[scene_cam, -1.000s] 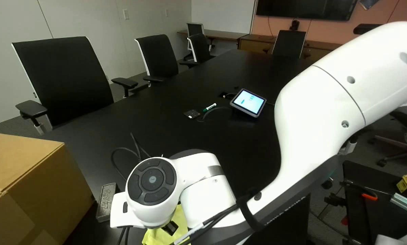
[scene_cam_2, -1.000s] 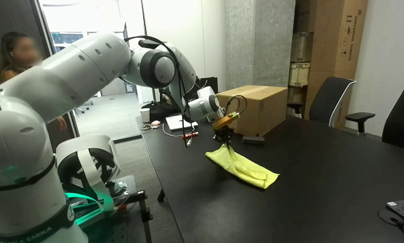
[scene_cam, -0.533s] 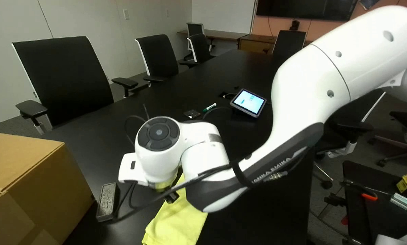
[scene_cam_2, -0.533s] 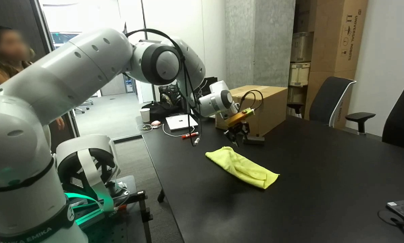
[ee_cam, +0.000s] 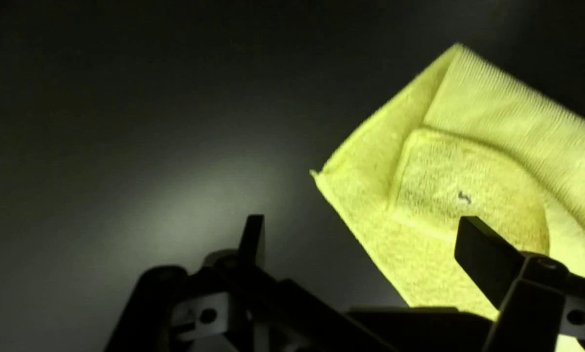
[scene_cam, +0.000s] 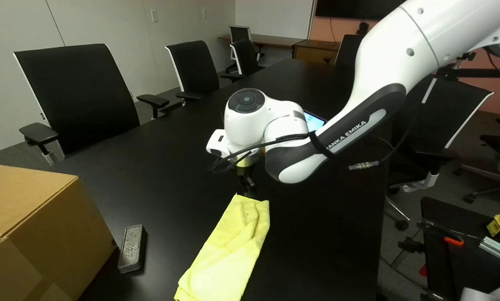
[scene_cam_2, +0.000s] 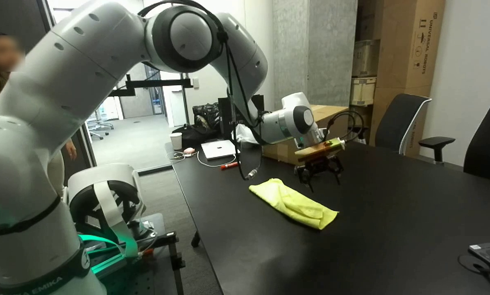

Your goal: Fold the cloth on the table

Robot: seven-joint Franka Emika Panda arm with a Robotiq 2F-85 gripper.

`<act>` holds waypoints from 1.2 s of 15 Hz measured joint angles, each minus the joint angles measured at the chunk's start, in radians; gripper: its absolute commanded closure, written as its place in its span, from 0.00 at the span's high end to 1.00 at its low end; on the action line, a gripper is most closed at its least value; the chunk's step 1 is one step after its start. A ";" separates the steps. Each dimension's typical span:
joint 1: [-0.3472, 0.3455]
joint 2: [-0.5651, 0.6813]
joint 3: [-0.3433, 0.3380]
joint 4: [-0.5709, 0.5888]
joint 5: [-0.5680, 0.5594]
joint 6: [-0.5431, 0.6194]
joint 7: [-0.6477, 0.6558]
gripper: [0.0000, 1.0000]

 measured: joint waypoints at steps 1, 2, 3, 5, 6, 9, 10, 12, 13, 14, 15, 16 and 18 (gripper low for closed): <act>-0.016 -0.038 -0.007 -0.048 0.011 0.000 0.024 1.00; -0.030 -0.078 -0.014 -0.096 0.023 0.000 0.052 1.00; -0.042 -0.120 -0.017 -0.145 0.041 0.000 0.074 1.00; -0.064 -0.212 -0.020 -0.243 0.079 0.000 0.106 1.00; -0.075 -0.262 -0.020 -0.294 0.099 0.000 0.119 1.00; -0.103 -0.416 -0.021 -0.442 0.164 0.000 0.144 1.00; -0.112 -0.470 -0.021 -0.489 0.185 0.000 0.148 1.00; -0.130 -0.578 -0.022 -0.579 0.224 0.000 0.148 1.00; -0.138 -0.633 -0.023 -0.622 0.243 0.000 0.148 1.00; -0.145 -0.689 -0.024 -0.664 0.260 0.000 0.148 1.00; -0.152 -0.746 -0.027 -0.705 0.285 0.000 0.143 1.00; -0.156 -0.802 -0.031 -0.744 0.310 0.000 0.135 1.00; -0.158 -0.918 -0.050 -0.819 0.356 -0.003 0.107 1.00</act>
